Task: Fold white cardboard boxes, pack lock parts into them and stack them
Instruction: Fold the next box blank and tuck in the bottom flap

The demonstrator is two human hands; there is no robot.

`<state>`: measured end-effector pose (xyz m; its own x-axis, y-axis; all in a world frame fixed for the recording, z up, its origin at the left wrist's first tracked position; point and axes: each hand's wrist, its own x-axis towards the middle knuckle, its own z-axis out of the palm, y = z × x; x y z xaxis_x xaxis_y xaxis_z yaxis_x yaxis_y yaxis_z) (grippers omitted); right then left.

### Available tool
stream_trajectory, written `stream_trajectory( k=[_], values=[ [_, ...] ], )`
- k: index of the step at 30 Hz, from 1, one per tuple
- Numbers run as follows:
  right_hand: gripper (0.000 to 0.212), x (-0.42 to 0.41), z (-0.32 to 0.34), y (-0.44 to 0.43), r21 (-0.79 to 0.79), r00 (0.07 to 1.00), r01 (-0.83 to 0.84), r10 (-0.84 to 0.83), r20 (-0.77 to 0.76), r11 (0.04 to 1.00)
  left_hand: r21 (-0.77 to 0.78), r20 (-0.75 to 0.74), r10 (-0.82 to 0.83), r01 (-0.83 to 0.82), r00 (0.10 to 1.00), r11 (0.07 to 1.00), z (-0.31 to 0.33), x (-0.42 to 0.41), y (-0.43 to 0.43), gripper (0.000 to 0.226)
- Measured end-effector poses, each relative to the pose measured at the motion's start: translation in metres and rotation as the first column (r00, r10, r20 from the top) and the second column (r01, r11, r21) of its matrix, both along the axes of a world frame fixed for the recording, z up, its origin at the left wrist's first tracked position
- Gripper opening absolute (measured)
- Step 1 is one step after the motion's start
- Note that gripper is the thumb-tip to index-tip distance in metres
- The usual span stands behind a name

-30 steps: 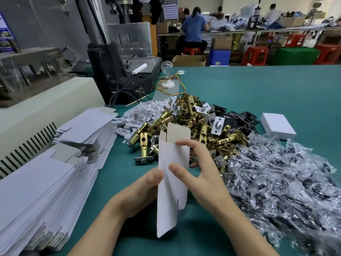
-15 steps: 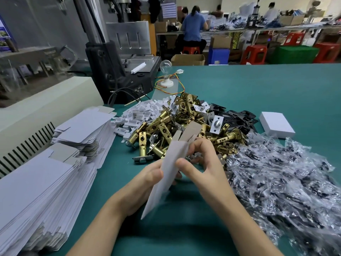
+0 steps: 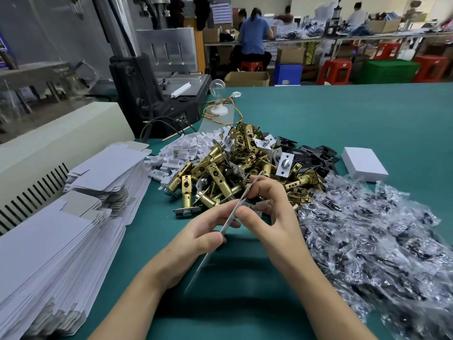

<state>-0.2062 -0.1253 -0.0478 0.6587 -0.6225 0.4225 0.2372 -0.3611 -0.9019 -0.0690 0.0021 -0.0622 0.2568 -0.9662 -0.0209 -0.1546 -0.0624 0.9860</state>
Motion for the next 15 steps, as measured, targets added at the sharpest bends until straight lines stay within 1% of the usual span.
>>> stream_trajectory(
  k=[1, 5, 7, 9, 13, 15],
  values=[
    [0.028, -0.0002, -0.0005, -0.0005, 0.004, 1.000, 0.004, -0.004, 0.003, 1.000, -0.012, -0.004, -0.006, 0.006, 1.000, 1.000, 0.0016, -0.0002, -0.0005, 0.103],
    [0.036, -0.0006, -0.0019, 0.0011, -0.007, 0.999, -0.007, 0.007, -0.033, 1.000, -0.110, -0.021, 0.007, -0.009, 1.000, 0.994, 0.0031, -0.0001, -0.0002, 0.091],
    [0.036, -0.0004, -0.0003, 0.0025, -0.018, 1.000, -0.003, 0.003, -0.017, 1.000, -0.111, -0.037, 0.014, -0.019, 0.999, 0.994, 0.0025, 0.0002, 0.0009, 0.090],
    [0.042, -0.0007, 0.0008, 0.0031, -0.032, 1.000, -0.004, 0.003, -0.007, 0.999, -0.103, -0.049, 0.005, -0.010, 0.999, 0.995, 0.0021, -0.0001, 0.0017, 0.087],
    [0.044, -0.0020, -0.0004, 0.0024, -0.048, 0.998, -0.004, 0.001, -0.059, 0.999, -0.094, -0.063, 0.021, -0.026, 0.998, 0.995, 0.0015, -0.0004, 0.0018, 0.090],
    [0.040, -0.0030, -0.0011, 0.0025, -0.051, 0.997, -0.005, 0.001, -0.074, 0.999, -0.094, -0.072, 0.023, -0.030, 0.997, 0.995, 0.0028, -0.0012, 0.0012, 0.093]
  ],
)
